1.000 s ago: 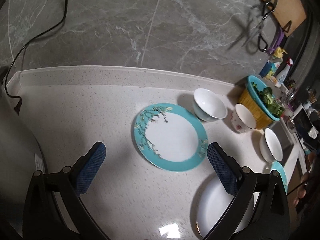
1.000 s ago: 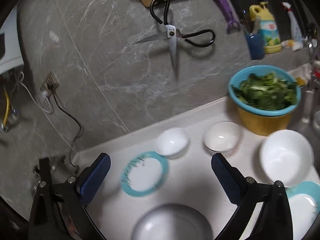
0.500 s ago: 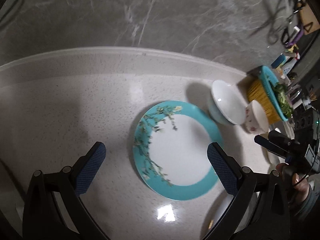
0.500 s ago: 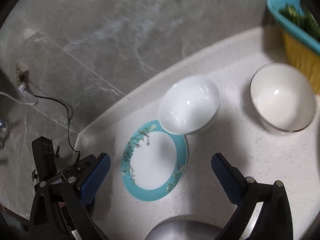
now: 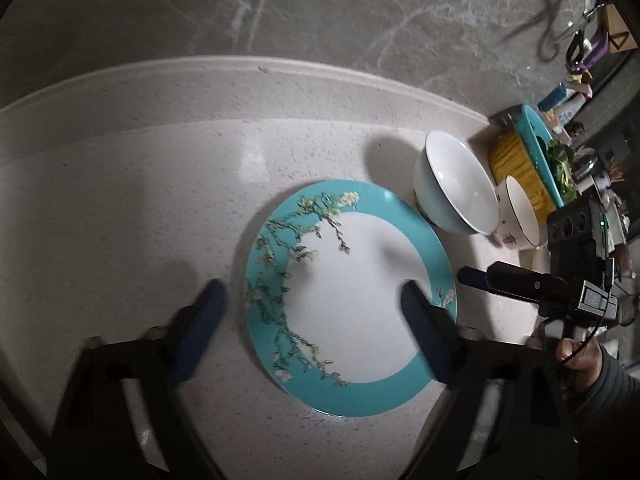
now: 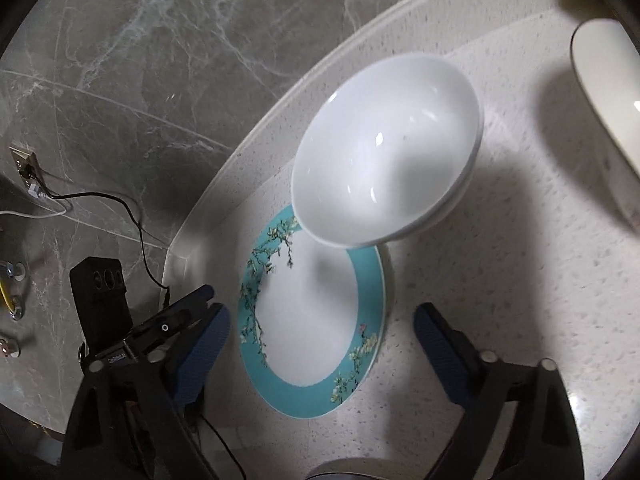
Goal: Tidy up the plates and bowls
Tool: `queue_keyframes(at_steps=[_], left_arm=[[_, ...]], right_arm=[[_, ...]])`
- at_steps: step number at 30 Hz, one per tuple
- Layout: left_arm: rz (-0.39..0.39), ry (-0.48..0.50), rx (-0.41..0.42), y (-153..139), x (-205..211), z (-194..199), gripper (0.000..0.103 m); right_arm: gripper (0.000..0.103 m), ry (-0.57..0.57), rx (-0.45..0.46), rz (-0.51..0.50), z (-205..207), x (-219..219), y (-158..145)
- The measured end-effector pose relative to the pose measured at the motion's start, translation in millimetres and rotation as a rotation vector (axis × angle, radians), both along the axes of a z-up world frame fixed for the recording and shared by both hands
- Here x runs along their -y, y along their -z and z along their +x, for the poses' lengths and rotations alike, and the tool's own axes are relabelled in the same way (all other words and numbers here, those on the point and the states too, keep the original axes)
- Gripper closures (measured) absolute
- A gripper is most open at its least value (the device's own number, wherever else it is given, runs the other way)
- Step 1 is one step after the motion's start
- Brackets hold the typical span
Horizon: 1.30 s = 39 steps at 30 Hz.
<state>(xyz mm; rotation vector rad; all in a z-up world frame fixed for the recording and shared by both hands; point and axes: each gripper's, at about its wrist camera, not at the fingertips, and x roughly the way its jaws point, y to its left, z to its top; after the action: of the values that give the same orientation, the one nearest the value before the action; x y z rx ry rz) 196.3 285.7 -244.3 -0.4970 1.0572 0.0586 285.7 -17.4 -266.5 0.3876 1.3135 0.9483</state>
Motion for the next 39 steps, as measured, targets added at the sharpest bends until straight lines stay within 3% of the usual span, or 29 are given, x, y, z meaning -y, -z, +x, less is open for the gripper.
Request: queue_keyframes(at_steps=[1, 2, 8, 12, 17, 22, 25, 27, 28, 32, 36, 39], left_arm=[[-0.002, 0.003, -0.012, 2, 1, 1, 0.042], [-0.001, 0.006, -0.026, 5, 1, 3, 0.044], [-0.009, -0.041, -0.053, 17, -7, 2, 0.045], [-0.022, -0.02, -0.084, 27, -5, 8, 0.045], [-0.052, -0.018, -0.099, 36, -2, 12, 0.045], [-0.027, 0.001, -0.122, 41, 3, 13, 0.058], [-0.03, -0.027, -0.12, 42, -5, 10, 0.07], [-0.035, -0.031, -0.117, 43, -7, 9, 0.07], [-0.026, -0.028, -0.12, 43, -6, 9, 0.071], [0.003, -0.048, -0.126, 42, -7, 10, 0.075], [0.023, -0.078, -0.125, 43, -10, 6, 0.086], [0.026, -0.082, -0.12, 42, -10, 3, 0.087]], right_arm=[[0.016, -0.005, -0.001, 0.002, 0, -1, 1], [0.018, -0.008, -0.004, 0.0, 0, -2, 3], [0.024, -0.009, -0.035, -0.009, 0, 0, 9], [0.038, -0.026, -0.052, -0.016, -1, -2, 13], [0.039, -0.039, -0.057, -0.01, -1, -6, 14], [0.049, -0.041, -0.062, -0.018, 1, -6, 17], [0.07, -0.021, -0.068, -0.056, 4, -1, 20], [0.089, -0.009, -0.07, -0.084, 4, 1, 23], [0.092, -0.001, -0.076, -0.093, 5, 3, 24], [0.094, 0.0, -0.078, -0.115, 5, 2, 24], [0.092, -0.038, -0.005, -0.176, 0, -5, 16], [0.091, -0.054, 0.029, -0.197, -4, -7, 14]])
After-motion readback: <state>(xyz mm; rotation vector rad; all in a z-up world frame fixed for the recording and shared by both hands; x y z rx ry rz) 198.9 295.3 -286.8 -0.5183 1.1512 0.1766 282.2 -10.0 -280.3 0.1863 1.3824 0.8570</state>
